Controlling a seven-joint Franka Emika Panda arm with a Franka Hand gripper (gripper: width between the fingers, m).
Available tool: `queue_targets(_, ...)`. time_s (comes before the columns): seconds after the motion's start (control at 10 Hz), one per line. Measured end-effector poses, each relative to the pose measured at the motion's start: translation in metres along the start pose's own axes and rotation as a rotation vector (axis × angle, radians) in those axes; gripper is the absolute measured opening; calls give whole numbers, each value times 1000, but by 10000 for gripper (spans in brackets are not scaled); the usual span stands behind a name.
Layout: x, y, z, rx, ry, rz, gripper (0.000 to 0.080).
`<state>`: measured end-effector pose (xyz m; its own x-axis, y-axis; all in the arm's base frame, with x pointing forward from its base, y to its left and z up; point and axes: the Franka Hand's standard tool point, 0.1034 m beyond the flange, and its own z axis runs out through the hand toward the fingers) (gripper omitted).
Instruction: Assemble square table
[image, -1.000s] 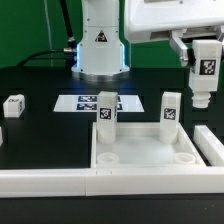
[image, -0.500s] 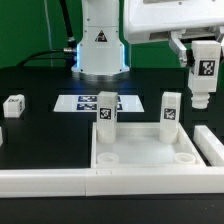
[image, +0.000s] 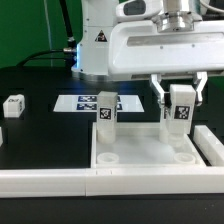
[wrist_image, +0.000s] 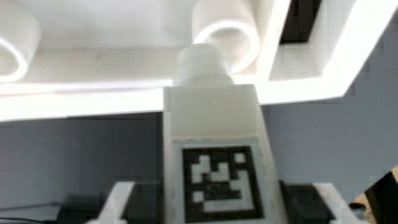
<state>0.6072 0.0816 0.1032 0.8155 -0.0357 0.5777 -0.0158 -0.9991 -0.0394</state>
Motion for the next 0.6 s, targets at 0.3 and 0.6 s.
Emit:
queue_targets(0.3, -6, -7, 8, 6, -13, -6, 290)
queue_targets(0.6, -6, -8, 13, 6, -16, -7, 290)
